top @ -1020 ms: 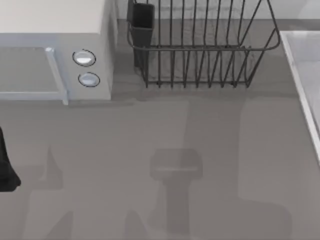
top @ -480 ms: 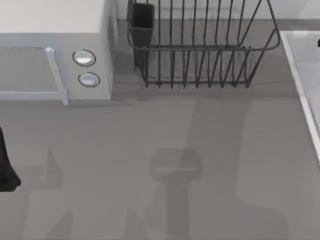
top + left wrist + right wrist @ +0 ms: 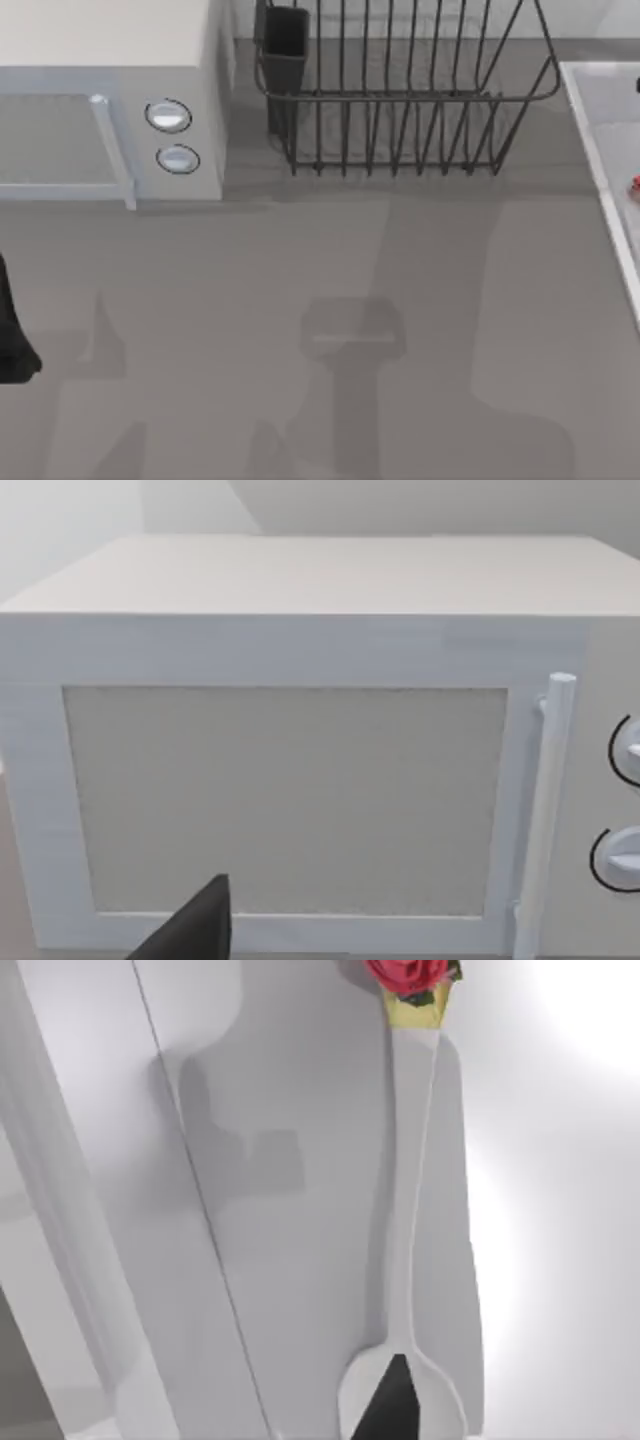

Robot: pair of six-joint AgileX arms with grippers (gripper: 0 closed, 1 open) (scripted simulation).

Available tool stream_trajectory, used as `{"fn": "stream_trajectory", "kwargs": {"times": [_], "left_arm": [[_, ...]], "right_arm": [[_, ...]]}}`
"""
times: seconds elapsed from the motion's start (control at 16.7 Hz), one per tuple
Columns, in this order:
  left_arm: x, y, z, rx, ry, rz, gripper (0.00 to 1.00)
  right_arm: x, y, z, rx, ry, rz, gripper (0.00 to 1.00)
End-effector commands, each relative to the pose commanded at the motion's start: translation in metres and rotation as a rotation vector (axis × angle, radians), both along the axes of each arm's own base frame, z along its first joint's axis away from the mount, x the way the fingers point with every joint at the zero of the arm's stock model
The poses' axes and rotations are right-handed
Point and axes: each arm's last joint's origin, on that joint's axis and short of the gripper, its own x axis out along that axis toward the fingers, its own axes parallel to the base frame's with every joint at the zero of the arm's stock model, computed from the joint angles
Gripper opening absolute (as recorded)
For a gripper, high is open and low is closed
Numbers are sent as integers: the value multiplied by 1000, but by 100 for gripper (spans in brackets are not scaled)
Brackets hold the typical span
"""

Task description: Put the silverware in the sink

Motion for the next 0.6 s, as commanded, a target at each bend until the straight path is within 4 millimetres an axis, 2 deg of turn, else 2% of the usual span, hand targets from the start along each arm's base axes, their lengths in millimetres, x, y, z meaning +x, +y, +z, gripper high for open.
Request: {"fn": "stream_trajectory", "kwargs": {"times": [0.24,0.6], "left_arm": [[0,0,0,0,0,0,100],[0,0,0,0,0,0,100]], "right_arm": [[0,0,0,0,0,0,98],[0,0,0,0,0,0,100]]}}
